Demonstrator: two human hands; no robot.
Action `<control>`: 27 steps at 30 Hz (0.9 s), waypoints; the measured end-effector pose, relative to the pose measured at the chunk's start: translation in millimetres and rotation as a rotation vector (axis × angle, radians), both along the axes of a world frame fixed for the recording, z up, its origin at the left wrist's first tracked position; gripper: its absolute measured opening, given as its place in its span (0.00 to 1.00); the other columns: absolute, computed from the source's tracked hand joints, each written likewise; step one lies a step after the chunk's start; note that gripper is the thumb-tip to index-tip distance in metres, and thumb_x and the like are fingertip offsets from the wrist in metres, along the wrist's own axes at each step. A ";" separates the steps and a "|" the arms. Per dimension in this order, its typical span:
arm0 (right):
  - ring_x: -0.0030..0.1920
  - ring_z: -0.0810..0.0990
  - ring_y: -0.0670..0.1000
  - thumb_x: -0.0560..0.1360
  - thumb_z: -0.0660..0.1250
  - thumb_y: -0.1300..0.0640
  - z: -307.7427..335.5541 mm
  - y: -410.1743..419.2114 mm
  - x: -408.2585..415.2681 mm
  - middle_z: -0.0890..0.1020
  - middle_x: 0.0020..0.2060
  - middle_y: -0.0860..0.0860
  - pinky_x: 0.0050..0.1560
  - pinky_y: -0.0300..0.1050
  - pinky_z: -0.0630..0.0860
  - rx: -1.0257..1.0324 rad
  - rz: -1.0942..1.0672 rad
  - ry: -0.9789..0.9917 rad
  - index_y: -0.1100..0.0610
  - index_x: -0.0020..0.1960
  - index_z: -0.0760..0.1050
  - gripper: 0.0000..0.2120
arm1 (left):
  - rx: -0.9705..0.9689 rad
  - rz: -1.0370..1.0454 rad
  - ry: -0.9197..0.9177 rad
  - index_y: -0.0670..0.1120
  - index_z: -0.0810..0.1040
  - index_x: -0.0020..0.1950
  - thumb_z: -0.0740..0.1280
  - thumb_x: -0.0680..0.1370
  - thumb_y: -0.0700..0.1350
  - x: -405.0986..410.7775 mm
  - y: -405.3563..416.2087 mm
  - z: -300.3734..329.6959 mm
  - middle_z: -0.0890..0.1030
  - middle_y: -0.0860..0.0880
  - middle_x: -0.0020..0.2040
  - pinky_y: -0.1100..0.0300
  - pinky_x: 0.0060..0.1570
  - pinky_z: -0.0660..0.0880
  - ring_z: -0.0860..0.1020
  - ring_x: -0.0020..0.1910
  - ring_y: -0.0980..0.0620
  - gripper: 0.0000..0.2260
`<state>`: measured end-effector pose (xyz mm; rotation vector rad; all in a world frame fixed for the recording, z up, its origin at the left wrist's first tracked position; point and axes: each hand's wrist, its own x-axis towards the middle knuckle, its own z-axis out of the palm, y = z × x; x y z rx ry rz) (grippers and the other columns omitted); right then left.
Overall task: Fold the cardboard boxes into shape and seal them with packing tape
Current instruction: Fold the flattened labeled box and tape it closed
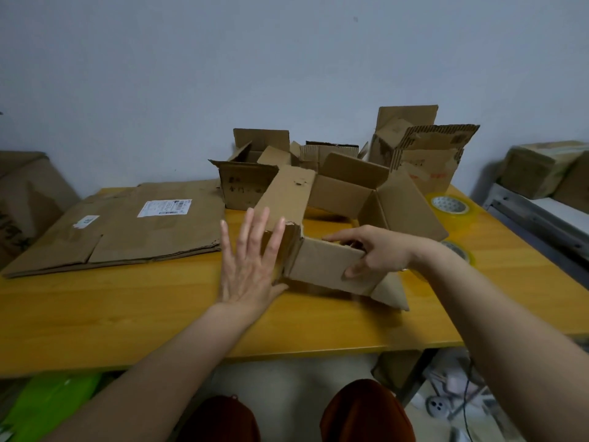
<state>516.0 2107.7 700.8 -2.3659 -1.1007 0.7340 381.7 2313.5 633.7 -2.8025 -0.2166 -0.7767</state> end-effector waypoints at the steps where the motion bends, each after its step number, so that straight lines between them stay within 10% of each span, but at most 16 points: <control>1: 0.60 0.73 0.51 0.72 0.72 0.57 -1.5 -2.1 -1.4 0.72 0.62 0.49 0.63 0.54 0.73 -0.003 0.001 0.011 0.40 0.72 0.63 0.33 | 0.009 0.009 0.005 0.46 0.46 0.76 0.79 0.57 0.63 2.0 -4.2 -2.1 0.50 0.41 0.75 0.31 0.69 0.54 0.49 0.76 0.39 0.60; 7: 0.62 0.71 0.53 0.72 0.71 0.61 -7.0 -6.4 -9.8 0.72 0.63 0.50 0.64 0.56 0.72 0.004 0.061 0.027 0.43 0.72 0.64 0.33 | 0.205 -0.014 -0.039 0.49 0.52 0.75 0.83 0.55 0.48 -1.8 -10.2 7.7 0.59 0.40 0.70 0.32 0.68 0.56 0.58 0.71 0.39 0.56; 13: 0.62 0.71 0.51 0.70 0.74 0.59 -17.1 14.5 -19.4 0.73 0.62 0.48 0.66 0.52 0.70 -0.128 0.124 0.051 0.39 0.72 0.63 0.36 | 0.304 -0.006 0.319 0.46 0.49 0.75 0.72 0.68 0.62 -31.8 -2.2 13.5 0.60 0.41 0.70 0.39 0.72 0.34 0.57 0.71 0.42 0.47; 17: 0.63 0.70 0.51 0.67 0.77 0.50 -35.7 19.7 -24.3 0.70 0.63 0.48 0.63 0.48 0.71 -0.145 0.014 0.008 0.43 0.72 0.63 0.38 | -0.114 -0.217 0.421 0.48 0.59 0.75 0.58 0.69 0.74 -32.2 -0.1 9.2 0.62 0.50 0.75 0.52 0.72 0.57 0.61 0.73 0.51 0.43; 20: 0.61 0.71 0.49 0.67 0.73 0.38 -33.3 15.5 -25.6 0.70 0.62 0.47 0.56 0.41 0.70 -0.057 -0.066 -0.047 0.44 0.71 0.65 0.36 | -0.310 -0.236 0.257 0.51 0.70 0.65 0.48 0.72 0.73 -15.2 3.6 13.6 0.72 0.50 0.64 0.59 0.52 0.72 0.70 0.59 0.55 0.34; 23: 0.68 0.66 0.52 0.69 0.66 0.32 -28.6 11.1 -26.6 0.69 0.67 0.50 0.66 0.49 0.67 0.028 -0.141 -0.368 0.47 0.70 0.68 0.34 | -0.294 -0.202 0.301 0.54 0.71 0.65 0.50 0.72 0.72 16.0 2.1 16.2 0.71 0.49 0.65 0.54 0.55 0.71 0.68 0.61 0.52 0.32; 27: 0.76 0.51 0.58 0.66 0.64 0.29 -27.4 -2.7 -12.6 0.59 0.75 0.53 0.72 0.67 0.43 -0.298 -0.210 -0.971 0.45 0.73 0.62 0.39 | -0.288 -0.135 0.525 0.57 0.55 0.77 0.50 0.70 0.75 39.8 -2.6 8.3 0.55 0.51 0.78 0.44 0.74 0.46 0.51 0.77 0.49 0.39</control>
